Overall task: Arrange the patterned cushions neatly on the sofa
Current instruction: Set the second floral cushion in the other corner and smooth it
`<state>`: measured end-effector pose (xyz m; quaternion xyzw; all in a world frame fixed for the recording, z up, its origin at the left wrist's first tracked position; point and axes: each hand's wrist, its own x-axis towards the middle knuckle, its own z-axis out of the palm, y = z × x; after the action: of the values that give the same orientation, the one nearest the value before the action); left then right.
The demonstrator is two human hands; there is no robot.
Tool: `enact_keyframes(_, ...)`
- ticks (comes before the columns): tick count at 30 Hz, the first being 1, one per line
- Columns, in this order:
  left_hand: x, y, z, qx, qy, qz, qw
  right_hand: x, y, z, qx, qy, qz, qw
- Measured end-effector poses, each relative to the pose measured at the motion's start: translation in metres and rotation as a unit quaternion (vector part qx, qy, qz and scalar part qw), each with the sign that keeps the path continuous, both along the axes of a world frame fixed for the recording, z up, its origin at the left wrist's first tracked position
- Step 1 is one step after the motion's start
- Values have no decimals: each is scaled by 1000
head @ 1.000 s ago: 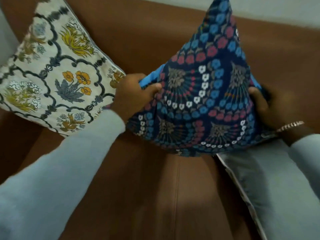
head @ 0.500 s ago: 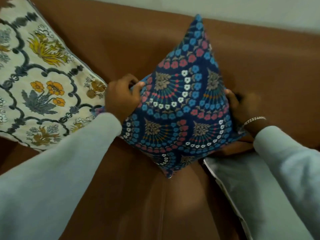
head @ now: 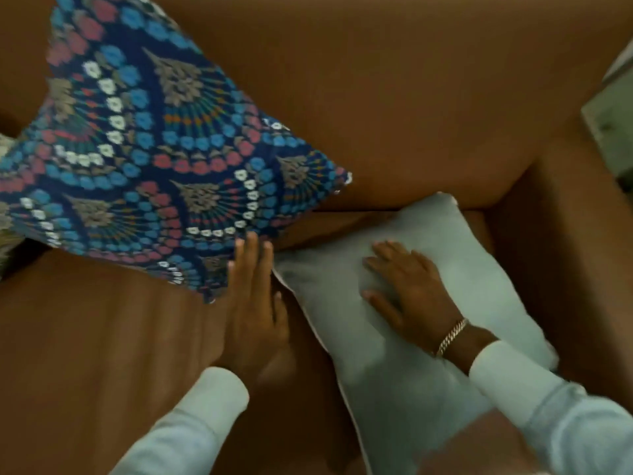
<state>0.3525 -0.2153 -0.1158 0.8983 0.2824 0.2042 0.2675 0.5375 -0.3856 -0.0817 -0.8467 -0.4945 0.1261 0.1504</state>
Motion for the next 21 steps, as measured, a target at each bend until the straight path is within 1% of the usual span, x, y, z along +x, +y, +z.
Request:
enact_keyframes(2, 11, -28, -14, 1, 34, -92, 995, 2, -33, -5, -7, -12, -17, 1000)
enact_keyframes(5, 23, -46, -34, 16, 92, -211, 973, 3, -70, -11, -10, -12, -44, 999)
enact_keyframes(8, 25, -45, -48, 44, 169, -252, 952, 2, -104, -21, -17, -16, -68, 997)
enact_keyframes(11, 24, -39, -53, 98, 198, -262, 940, -1, -139, -34, -7, -17, -91, 996)
enact_keyframes(14, 27, -38, -56, 114, 182, -250, 944, -5, -174, -50, -22, -32, -118, 992)
enact_keyframes(16, 30, -39, -59, 110, 155, -243, 951, -9, -191, -61, -77, -54, -113, 989)
enact_keyframes(18, 31, -38, -62, 124, 113, -250, 954, -13, -199, -70, -142, -68, -91, 983)
enact_keyframes(21, 41, -33, -66, 109, 46, -257, 959, -1, -191, -74, -147, -42, -104, 983)
